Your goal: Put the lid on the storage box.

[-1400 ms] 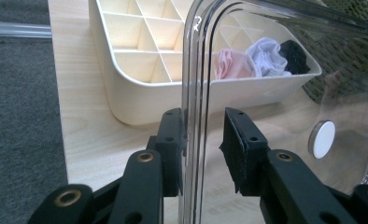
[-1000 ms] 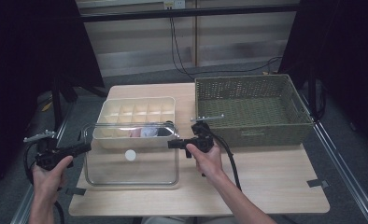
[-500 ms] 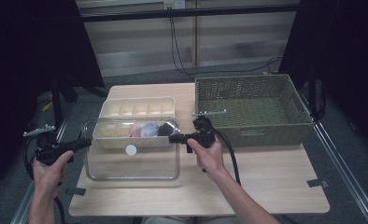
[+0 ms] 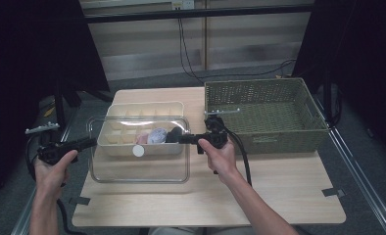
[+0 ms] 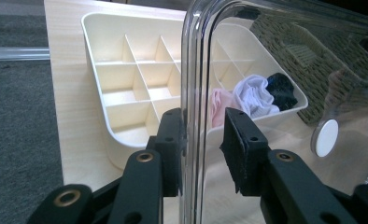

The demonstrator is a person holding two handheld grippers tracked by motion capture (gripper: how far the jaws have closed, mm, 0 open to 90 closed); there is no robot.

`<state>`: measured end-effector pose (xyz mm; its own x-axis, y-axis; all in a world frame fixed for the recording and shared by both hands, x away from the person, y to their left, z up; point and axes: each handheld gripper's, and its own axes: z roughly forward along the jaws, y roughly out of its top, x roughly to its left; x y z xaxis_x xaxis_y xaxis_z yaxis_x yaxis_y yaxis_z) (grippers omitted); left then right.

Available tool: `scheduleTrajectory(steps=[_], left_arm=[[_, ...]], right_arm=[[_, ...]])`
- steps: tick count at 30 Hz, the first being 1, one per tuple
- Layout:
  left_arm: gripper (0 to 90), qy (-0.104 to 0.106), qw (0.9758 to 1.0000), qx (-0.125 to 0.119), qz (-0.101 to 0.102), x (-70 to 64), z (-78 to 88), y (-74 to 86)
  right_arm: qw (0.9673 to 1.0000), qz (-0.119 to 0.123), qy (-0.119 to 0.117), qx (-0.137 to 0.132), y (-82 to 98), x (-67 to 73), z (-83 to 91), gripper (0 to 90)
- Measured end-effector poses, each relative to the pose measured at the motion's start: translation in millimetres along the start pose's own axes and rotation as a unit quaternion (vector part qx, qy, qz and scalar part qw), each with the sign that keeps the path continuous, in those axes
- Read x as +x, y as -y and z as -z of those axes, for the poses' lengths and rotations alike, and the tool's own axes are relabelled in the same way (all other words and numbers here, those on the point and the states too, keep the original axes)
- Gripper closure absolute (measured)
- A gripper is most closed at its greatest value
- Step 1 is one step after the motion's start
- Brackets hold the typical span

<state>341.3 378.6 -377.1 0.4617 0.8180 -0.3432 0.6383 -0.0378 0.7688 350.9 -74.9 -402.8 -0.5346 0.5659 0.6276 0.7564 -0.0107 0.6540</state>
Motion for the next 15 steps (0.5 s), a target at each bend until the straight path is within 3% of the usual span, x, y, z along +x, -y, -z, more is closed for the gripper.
scheduleTrajectory(steps=[15], left_arm=[[68.8, -0.010, 0.9999, -0.004, -0.006, 5.8, -1.1, -23.0]], right_arm=[[0.9999, 0.011, 0.013, 0.002, -25.1, 0.9, -7.6, 71.7]])
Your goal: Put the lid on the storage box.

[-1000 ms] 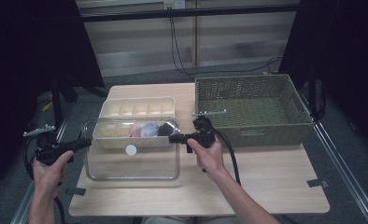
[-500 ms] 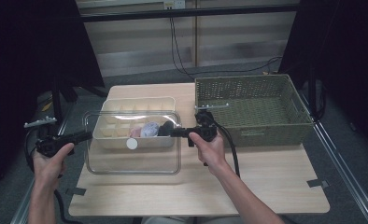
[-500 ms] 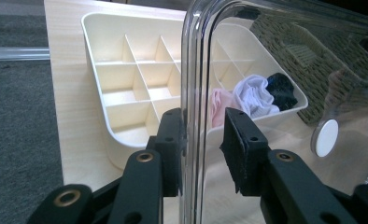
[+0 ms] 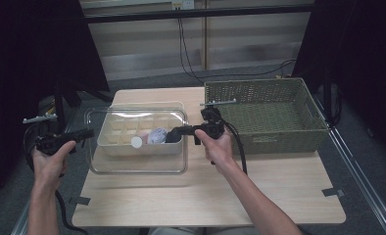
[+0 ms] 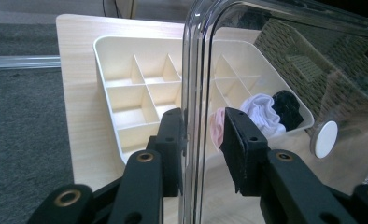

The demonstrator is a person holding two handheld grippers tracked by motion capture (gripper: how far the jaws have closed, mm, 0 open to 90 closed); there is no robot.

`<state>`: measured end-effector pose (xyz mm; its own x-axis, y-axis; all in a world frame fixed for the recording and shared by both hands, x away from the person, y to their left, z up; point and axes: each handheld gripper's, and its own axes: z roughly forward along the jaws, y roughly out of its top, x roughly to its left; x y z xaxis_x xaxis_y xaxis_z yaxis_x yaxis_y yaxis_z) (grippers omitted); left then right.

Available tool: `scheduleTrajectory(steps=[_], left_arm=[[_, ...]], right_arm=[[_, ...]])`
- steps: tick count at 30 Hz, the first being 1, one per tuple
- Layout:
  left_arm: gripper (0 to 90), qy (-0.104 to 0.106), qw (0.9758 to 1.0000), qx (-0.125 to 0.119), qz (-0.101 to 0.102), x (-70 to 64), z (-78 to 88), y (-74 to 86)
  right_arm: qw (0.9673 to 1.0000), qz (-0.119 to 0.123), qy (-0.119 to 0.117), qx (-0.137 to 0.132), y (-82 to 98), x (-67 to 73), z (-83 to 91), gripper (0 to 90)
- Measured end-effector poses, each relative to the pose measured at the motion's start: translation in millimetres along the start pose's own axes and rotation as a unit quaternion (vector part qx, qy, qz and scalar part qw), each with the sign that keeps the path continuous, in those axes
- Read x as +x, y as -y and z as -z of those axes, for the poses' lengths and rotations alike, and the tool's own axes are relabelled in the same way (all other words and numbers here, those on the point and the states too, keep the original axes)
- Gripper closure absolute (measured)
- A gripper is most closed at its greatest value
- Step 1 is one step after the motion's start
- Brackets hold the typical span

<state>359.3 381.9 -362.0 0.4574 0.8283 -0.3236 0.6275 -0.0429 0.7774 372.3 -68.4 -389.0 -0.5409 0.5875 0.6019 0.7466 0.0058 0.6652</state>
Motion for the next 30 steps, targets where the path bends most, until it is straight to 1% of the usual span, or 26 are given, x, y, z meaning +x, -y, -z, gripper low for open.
scheduleTrajectory(steps=[3, 5, 9, 13, 14, 15, 16, 18, 22, 23, 25, 28, 29, 30], left_arm=[[68.8, -0.001, 1.0000, -0.001, 0.002, 2.5, -1.3, -5.3], [68.9, 0.000, 1.0000, 0.003, 0.000, 5.4, -3.7, -8.4], [69.0, -0.001, 1.0000, 0.003, 0.004, 8.0, -7.3, -14.3], [69.1, -0.001, 1.0000, 0.001, 0.005, 8.7, -9.9, -20.7], [69.2, -0.003, 1.0000, 0.003, 0.003, 9.1, -10.2, -22.5], [69.2, -0.004, 1.0000, 0.000, 0.006, 9.2, -11.3, -24.2], [69.2, -0.003, 1.0000, 0.002, 0.002, 10.3, -11.3, -25.8], [69.3, -0.004, 1.0000, 0.002, 0.005, 11.6, -12.8, -28.6], [69.3, -0.008, 0.9999, 0.005, 0.007, 14.2, -15.4, -34.0], [69.3, -0.010, 0.9999, 0.004, 0.009, 14.7, -16.4, -35.2], [69.2, -0.010, 0.9999, 0.008, 0.007, 17.3, -16.6, -37.4], [69.2, -0.006, 0.9999, 0.004, 0.012, 20.0, -14.9, -40.8], [69.4, -0.006, 0.9998, 0.000, 0.017, 20.2, -14.3, -42.1], [69.5, -0.006, 0.9999, -0.001, 0.015, 20.4, -13.8, -43.7]], right_arm=[[1.0000, 0.001, 0.002, 0.000, -5.2, 0.3, -2.1, 71.4], [1.0000, 0.002, 0.007, 0.002, -7.9, -0.2, -4.2, 71.0], [0.9999, -0.007, 0.010, 0.000, -12.5, -2.6, -6.9, 70.8], [0.9998, -0.008, 0.016, -0.005, -19.5, -5.1, -8.8, 70.0], [0.9998, -0.008, 0.017, -0.006, -21.9, -5.1, -9.1, 69.9], [0.9998, -0.008, 0.018, -0.007, -24.3, -5.2, -9.5, 69.8], [0.9998, -0.006, 0.019, -0.008, -26.9, -5.5, -10.0, 69.7], [0.9997, -0.007, 0.019, -0.011, -31.5, -6.7, -11.3, 69.5], [0.9996, -0.010, 0.022, -0.013, -38.2, -9.3, -15.3, 69.1], [0.9996, -0.014, 0.023, -0.012, -39.1, -9.6, -15.9, 69.1], [0.9996, -0.019, 0.021, -0.009, -40.9, -10.5, -17.8, 69.1], [0.9996, -0.012, 0.023, -0.008, -46.9, -7.2, -18.4, 69.1], [0.9996, -0.011, 0.023, -0.008, -49.6, -6.5, -18.5, 69.2], [0.9997, -0.010, 0.023, -0.007, -52.4, -6.0, -18.8, 69.2]])
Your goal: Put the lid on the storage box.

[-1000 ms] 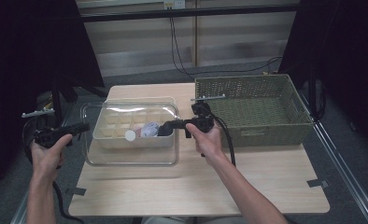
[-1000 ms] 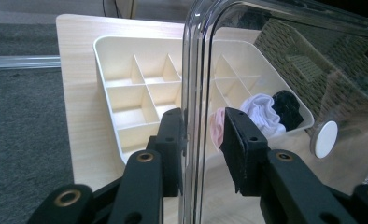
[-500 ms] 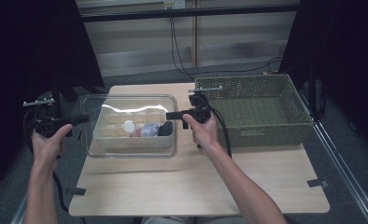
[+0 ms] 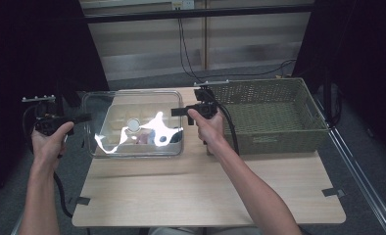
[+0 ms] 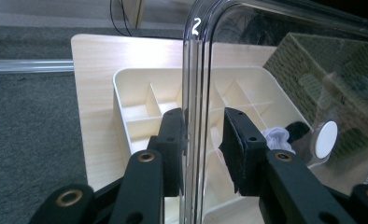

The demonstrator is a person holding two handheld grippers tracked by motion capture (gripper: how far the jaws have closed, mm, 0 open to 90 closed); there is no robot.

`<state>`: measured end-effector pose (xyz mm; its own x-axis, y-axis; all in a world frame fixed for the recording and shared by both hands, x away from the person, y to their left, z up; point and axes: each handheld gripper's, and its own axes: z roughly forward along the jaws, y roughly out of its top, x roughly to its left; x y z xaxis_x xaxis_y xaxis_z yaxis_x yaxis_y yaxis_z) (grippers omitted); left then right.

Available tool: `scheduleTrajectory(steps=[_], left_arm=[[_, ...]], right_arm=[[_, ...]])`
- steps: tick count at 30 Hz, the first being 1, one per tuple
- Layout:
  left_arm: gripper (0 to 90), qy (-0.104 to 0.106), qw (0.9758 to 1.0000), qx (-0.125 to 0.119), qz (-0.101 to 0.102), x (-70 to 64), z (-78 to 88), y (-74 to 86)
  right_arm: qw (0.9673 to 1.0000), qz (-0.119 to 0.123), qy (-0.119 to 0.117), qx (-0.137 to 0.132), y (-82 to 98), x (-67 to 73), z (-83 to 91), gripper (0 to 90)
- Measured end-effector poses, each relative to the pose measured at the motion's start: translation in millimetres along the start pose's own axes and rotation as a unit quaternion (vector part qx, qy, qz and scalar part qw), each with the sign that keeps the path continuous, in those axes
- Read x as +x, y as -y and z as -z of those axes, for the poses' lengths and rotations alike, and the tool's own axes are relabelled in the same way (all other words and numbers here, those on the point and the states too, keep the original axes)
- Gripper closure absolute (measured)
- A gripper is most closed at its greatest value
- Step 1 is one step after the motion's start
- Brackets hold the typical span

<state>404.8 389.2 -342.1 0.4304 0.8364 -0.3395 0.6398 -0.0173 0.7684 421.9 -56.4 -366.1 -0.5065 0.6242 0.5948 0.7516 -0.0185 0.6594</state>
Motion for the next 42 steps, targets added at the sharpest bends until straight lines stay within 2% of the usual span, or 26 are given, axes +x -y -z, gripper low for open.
scheduleTrajectory(steps=[4, 7, 12, 21, 27, 34, 37, 38, 41, 42], left_arm=[[69.4, -0.002, 1.0000, -0.005, 0.000, 0.1, -2.1, -6.3], [69.4, -0.001, 1.0000, 0.000, -0.002, 1.5, -7.0, -10.3], [69.3, -0.005, 1.0000, 0.003, 0.005, 3.7, -16.4, -15.0], [69.2, -0.014, 0.9998, 0.013, 0.003, 6.6, -24.1, -25.0], [69.2, -0.016, 0.9998, 0.008, 0.006, 7.5, -28.6, -29.9], [69.2, -0.018, 0.9997, 0.013, 0.008, 11.5, -30.7, -28.1], [69.2, -0.019, 0.9996, 0.012, 0.015, 13.5, -32.7, -25.9], [69.2, -0.018, 0.9996, 0.018, 0.010, 14.8, -33.1, -25.6], [69.2, -0.023, 0.9994, 0.015, 0.019, 15.3, -35.6, -24.5], [69.2, -0.026, 0.9994, 0.019, 0.013, 16.2, -36.3, -24.7]], right_arm=[[1.0000, 0.005, 0.002, -0.006, -8.7, 1.4, 0.4, 69.1], [1.0000, 0.005, 0.004, -0.005, -11.3, -2.0, -0.8, 69.1], [0.9999, -0.002, 0.006, -0.010, -17.5, -9.1, -3.6, 69.0], [0.9999, -0.011, 0.006, -0.010, -21.6, -18.6, -11.1, 68.7], [0.9997, -0.018, 0.009, -0.013, -28.6, -22.1, -13.0, 68.4], [0.9998, -0.012, 0.010, -0.009, -31.7, -24.8, -17.5, 68.2], [0.9998, -0.012, 0.012, -0.006, -31.4, -25.4, -20.4, 68.0], [0.9998, -0.011, 0.013, -0.007, -31.3, -25.7, -21.4, 67.9], [0.9998, -0.010, 0.017, -0.005, -31.4, -27.5, -24.8, 67.3], [0.9997, -0.010, 0.020, -0.005, -31.4, -27.8, -26.1, 67.1]])
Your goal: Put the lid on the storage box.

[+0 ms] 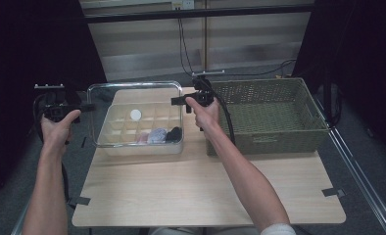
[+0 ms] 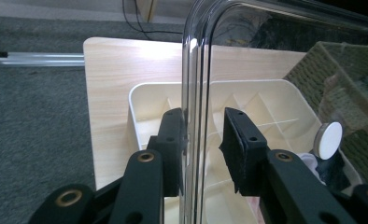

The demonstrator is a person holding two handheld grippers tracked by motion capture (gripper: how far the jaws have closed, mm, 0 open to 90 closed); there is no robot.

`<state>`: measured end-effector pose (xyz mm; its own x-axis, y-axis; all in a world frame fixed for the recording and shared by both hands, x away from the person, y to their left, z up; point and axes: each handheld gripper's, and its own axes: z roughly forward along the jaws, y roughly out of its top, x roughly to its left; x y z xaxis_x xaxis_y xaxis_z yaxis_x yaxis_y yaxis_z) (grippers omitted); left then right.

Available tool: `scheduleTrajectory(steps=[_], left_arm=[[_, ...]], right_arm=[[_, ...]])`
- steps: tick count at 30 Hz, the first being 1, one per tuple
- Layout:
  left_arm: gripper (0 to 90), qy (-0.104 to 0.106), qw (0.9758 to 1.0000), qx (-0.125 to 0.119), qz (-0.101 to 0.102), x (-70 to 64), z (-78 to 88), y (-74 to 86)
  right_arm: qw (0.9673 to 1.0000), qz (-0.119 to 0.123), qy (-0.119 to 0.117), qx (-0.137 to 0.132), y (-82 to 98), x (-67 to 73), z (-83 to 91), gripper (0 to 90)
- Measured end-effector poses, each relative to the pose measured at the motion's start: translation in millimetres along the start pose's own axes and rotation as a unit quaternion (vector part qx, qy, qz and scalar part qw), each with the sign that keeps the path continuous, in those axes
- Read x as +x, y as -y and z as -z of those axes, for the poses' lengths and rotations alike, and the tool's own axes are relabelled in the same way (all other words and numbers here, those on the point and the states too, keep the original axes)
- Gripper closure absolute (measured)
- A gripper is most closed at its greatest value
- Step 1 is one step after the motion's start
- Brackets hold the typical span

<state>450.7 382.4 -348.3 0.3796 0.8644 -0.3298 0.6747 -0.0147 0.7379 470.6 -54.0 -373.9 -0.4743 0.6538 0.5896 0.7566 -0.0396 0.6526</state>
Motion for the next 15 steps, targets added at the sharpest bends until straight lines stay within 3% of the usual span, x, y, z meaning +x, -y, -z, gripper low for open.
scheduleTrajectory(steps=[15], left_arm=[[68.3, 0.000, 1.0000, 0.004, 0.000, 4.8, -10.5, -3.1]], right_arm=[[0.9999, 0.005, 0.011, 0.006, -2.2, -5.6, -8.5, 65.8]])
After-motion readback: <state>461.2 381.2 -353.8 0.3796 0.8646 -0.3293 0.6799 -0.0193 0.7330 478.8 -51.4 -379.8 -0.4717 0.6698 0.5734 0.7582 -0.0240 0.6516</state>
